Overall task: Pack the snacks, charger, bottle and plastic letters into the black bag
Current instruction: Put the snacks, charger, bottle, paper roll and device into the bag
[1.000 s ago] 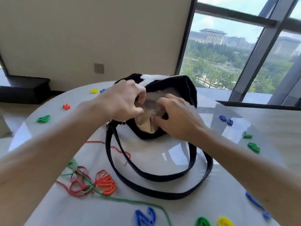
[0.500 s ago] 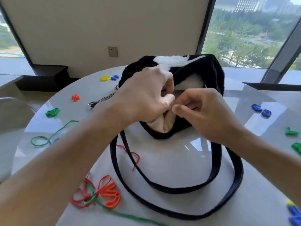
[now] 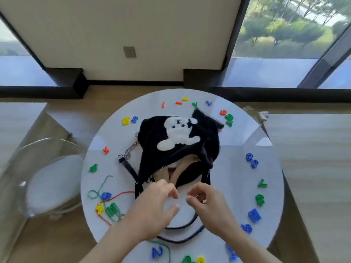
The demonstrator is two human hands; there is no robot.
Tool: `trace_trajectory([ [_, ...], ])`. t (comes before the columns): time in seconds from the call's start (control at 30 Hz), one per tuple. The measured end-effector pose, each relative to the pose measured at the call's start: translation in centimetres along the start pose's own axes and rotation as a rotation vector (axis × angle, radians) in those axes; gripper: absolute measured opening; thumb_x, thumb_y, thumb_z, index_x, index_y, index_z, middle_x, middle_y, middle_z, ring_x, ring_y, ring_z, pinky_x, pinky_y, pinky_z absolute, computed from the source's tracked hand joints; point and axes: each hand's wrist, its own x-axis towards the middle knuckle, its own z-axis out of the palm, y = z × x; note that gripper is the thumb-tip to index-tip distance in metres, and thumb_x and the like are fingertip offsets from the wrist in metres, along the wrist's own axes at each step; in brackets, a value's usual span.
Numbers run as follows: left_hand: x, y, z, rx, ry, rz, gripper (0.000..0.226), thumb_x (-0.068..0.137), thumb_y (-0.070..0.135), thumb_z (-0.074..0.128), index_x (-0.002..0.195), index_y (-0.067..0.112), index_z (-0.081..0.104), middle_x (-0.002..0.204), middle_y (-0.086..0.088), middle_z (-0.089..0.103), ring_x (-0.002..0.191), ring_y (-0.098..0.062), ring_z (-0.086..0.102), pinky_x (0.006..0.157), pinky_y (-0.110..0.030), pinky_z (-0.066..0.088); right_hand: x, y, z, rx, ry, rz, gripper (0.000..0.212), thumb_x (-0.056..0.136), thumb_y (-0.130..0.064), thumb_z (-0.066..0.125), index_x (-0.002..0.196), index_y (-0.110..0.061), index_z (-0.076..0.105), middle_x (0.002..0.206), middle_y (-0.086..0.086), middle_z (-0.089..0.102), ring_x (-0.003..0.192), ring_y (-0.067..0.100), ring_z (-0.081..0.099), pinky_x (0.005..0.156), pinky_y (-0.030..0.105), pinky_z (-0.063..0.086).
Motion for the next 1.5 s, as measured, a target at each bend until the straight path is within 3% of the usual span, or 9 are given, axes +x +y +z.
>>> trace_trajectory([
  [0.13, -1.5, 2.0, -2.4, -0.071, -0.076, -0.071, 0.014, 0.090, 0.047, 0.052, 0.102, 0.041, 0.050, 0.104, 0.023, 0.046, 0.097, 0.004, 0.044, 0.085, -0.019, 0.038, 1.0, -3.7, -5.2, -0.009, 0.037, -0.003, 0.007, 0.086, -0.022, 0.067, 0.083, -0.028, 0.065, 0.079, -0.008, 0.068, 0.071, 0.008, 0.062, 0.067, 0.026, 0.053],
  [0.3, 1.8, 1.5, -3.5, -0.134, 0.015, -0.075, 0.011, 0.090, 0.041, 0.056, 0.101, 0.038, 0.054, 0.103, 0.021, 0.050, 0.102, 0.001, 0.049, 0.091, -0.024, 0.044, 9.1, -5.0, -9.3, -0.097, 0.188, -0.027, 0.013, 0.087, -0.020, 0.066, 0.094, -0.030, 0.062, 0.076, -0.008, 0.066, 0.069, 0.004, 0.061, 0.062, 0.017, 0.048],
  [0.4, 5.4, 0.2, -3.9, -0.133, 0.088, -0.037, 0.010, 0.089, 0.037, 0.056, 0.099, 0.035, 0.055, 0.096, 0.018, 0.049, 0.096, -0.003, 0.049, 0.085, -0.032, 0.048, 15.2, -4.7, -10.1, -0.151, 0.257, -0.019, 0.020, 0.088, -0.018, 0.065, 0.105, -0.028, 0.060, 0.079, -0.008, 0.064, 0.074, 0.008, 0.061, 0.071, 0.030, 0.054],
  [0.67, 11.5, -4.0, -3.3, -0.218, 0.083, 0.027, 0.021, 0.091, 0.044, 0.051, 0.111, 0.041, 0.055, 0.111, 0.026, 0.052, 0.107, 0.008, 0.045, 0.089, -0.021, 0.045, 29.2, -1.8, -9.3, -0.540, 0.223, 0.083, 0.056, 0.092, -0.030, 0.064, 0.142, -0.021, 0.040, 0.139, 0.006, 0.045, 0.121, 0.027, 0.052, 0.095, 0.045, 0.048],
  [0.8, 12.8, -5.3, -3.6, -0.263, 0.037, 0.056, 0.020, 0.090, 0.046, 0.049, 0.109, 0.043, 0.055, 0.108, 0.027, 0.052, 0.105, 0.009, 0.046, 0.078, -0.018, 0.044, 33.4, 0.1, -8.6, -0.683, 0.138, 0.151, 0.068, 0.091, -0.035, 0.069, 0.147, -0.017, 0.037, 0.147, 0.011, 0.042, 0.131, 0.033, 0.047, 0.099, 0.044, 0.043],
  [0.93, 13.9, -5.9, -4.2, -0.303, 0.031, 0.092, 0.019, 0.088, 0.048, 0.047, 0.104, 0.043, 0.055, 0.106, 0.026, 0.054, 0.103, 0.006, 0.050, 0.070, -0.015, 0.040, 36.3, 1.7, -8.2, -0.735, 0.095, 0.203, 0.066, 0.084, -0.035, 0.077, 0.140, -0.016, 0.047, 0.138, 0.012, 0.054, 0.125, 0.032, 0.051, 0.096, 0.042, 0.045],
  [1.1, 15.1, -6.0, -4.6, -0.355, 0.030, 0.108, 0.014, 0.090, 0.043, 0.053, 0.103, 0.040, 0.058, 0.105, 0.024, 0.056, 0.100, 0.004, 0.052, 0.072, -0.013, 0.039, 37.6, 2.9, -7.9, -0.719, 0.093, 0.279, 0.051, 0.078, -0.036, 0.078, 0.121, -0.019, 0.056, 0.114, 0.011, 0.061, 0.092, 0.027, 0.053, 0.074, 0.037, 0.045],
  [1.4, 16.7, -5.2, -6.0, -0.379, 0.050, 0.114, 0.009, 0.089, 0.039, 0.060, 0.098, 0.036, 0.062, 0.099, 0.018, 0.061, 0.091, 0.002, 0.055, 0.068, -0.008, 0.040, 36.4, 0.2, -9.9, -0.711, 0.267, 0.187, 0.057, 0.071, -0.035, 0.087, 0.117, -0.020, 0.057, 0.113, 0.011, 0.063, 0.094, 0.031, 0.058, 0.078, 0.041, 0.050],
  [1.5, 16.5, -4.0, -6.7, -0.414, 0.069, 0.100, 0.007, 0.090, 0.038, 0.061, 0.097, 0.037, 0.062, 0.098, 0.019, 0.060, 0.088, 0.001, 0.056, 0.068, -0.012, 0.039, 33.8, -3.4, -11.4, -0.543, 0.338, 0.089, 0.057, 0.069, -0.036, 0.088, 0.117, -0.023, 0.060, 0.110, 0.004, 0.066, 0.086, 0.020, 0.059, 0.066, 0.029, 0.045],
])
